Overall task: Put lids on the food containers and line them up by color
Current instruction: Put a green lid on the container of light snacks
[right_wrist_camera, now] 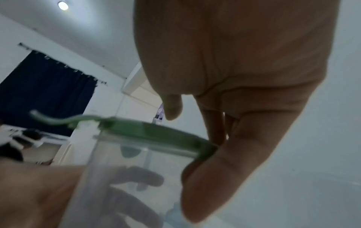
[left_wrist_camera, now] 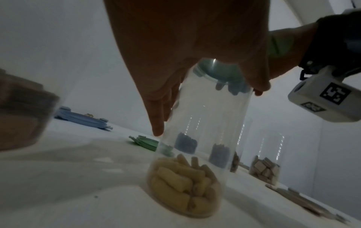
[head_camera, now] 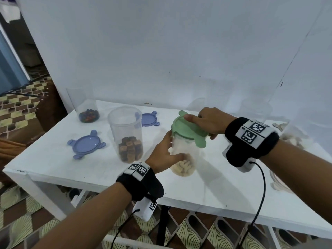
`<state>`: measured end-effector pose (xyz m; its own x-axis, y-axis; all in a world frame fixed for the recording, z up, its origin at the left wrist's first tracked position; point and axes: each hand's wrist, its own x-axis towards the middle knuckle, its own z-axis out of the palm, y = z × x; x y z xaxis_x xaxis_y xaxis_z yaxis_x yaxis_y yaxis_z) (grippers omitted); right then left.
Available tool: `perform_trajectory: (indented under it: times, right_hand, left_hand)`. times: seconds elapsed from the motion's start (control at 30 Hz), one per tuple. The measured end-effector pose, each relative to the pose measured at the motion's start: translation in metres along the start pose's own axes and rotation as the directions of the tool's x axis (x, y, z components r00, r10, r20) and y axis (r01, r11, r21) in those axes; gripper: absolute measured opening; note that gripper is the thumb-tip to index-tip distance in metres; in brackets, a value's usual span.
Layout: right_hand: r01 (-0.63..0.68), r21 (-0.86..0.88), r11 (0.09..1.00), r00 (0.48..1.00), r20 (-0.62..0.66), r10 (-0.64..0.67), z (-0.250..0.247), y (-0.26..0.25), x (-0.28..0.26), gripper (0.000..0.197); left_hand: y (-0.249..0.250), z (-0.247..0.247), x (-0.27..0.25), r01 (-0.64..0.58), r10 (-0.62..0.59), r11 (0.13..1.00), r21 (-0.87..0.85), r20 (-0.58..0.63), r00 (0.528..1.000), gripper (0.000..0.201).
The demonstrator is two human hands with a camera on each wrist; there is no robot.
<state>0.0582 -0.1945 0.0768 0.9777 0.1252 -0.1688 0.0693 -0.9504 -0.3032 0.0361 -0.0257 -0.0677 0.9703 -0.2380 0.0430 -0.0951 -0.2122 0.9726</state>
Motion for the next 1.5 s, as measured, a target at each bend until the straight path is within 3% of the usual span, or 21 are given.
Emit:
perform_trajectory:
  times: [0.1, 0.2, 0.27, 0.3, 0.37, 0.47, 0.57, 0.7, 0.77, 0.97, 1.17, 1.37, 1.5]
  right_hand:
    - [-0.03, 0.173, 0.985, 0.997, 0.074, 0.017, -0.005, 0.016, -0.008, 0.073]
    - [-0.035, 0.329, 0.944, 0.994, 0.113, -0.002, -0.013, 0.028, -0.016, 0.053]
    - [0.034, 0.303, 0.952, 0.997, 0.049, -0.052, -0.018, 0.035, -0.016, 0.042]
    - [0.097, 0.27, 0.958, 0.995, 0.001, -0.101, -0.021, 0.036, -0.015, 0.045]
    - [0.196, 0.188, 0.962, 0.981, -0.033, -0.193, -0.023, 0.035, -0.016, 0.071]
    - [0.271, 0.039, 0.962, 0.959, 0.079, -0.273, -0.016, 0.019, -0.021, 0.106]
    - [0.32, -0.157, 0.934, 0.943, 0.149, -0.298, -0.003, 0.005, -0.013, 0.122]
    - [0.311, -0.238, 0.92, 0.947, 0.155, -0.28, 0.002, -0.002, -0.007, 0.087]
    - [0.299, -0.248, 0.921, 0.951, 0.155, -0.267, 0.003, -0.005, -0.008, 0.081]
    - [0.265, -0.275, 0.924, 0.964, 0.11, -0.244, 0.008, -0.013, -0.009, 0.092]
    - [0.27, -0.209, 0.94, 0.963, 0.041, -0.268, 0.016, -0.007, -0.008, 0.09]
    - [0.262, -0.09, 0.961, 0.965, 0.031, -0.26, 0.022, 0.002, -0.013, 0.11]
    - [0.268, -0.045, 0.962, 0.963, -0.002, -0.268, 0.029, 0.008, -0.014, 0.118]
  left_hand:
    - [0.001, 0.004, 0.004, -0.004, 0.0, 0.997, 0.076, 0.056, 0.998, 0.121]
    - [0.0, 0.002, 0.008, 0.004, -0.01, 0.997, 0.077, 0.089, 0.996, 0.116]
    - [0.0, -0.001, 0.008, 0.007, -0.016, 0.997, 0.081, 0.109, 0.994, 0.113]
    - [0.0, -0.002, 0.008, 0.006, -0.015, 0.997, 0.083, 0.114, 0.993, 0.112]
    - [0.001, -0.002, 0.007, -0.002, -0.008, 0.996, 0.089, 0.115, 0.993, 0.111]
    - [0.002, -0.002, 0.006, -0.012, 0.002, 0.996, 0.086, 0.11, 0.994, 0.112]
    - [0.003, -0.002, 0.006, -0.014, 0.004, 0.996, 0.089, 0.11, 0.994, 0.111]
    - [0.003, -0.002, 0.006, -0.01, 0.001, 0.996, 0.084, 0.109, 0.994, 0.108]
    - [0.003, -0.003, 0.007, -0.012, 0.002, 0.996, 0.089, 0.107, 0.994, 0.108]
    - [0.001, -0.003, 0.007, -0.02, 0.01, 0.995, 0.094, 0.107, 0.994, 0.106]
    - [-0.001, -0.001, 0.008, -0.01, 0.003, 0.997, 0.072, 0.095, 0.995, 0.107]
    - [-0.006, 0.0, 0.005, -0.03, 0.026, 0.999, 0.041, 0.094, 0.995, 0.109]
    - [-0.005, 0.005, -0.003, -0.03, 0.024, 0.994, 0.105, 0.063, 0.998, 0.097]
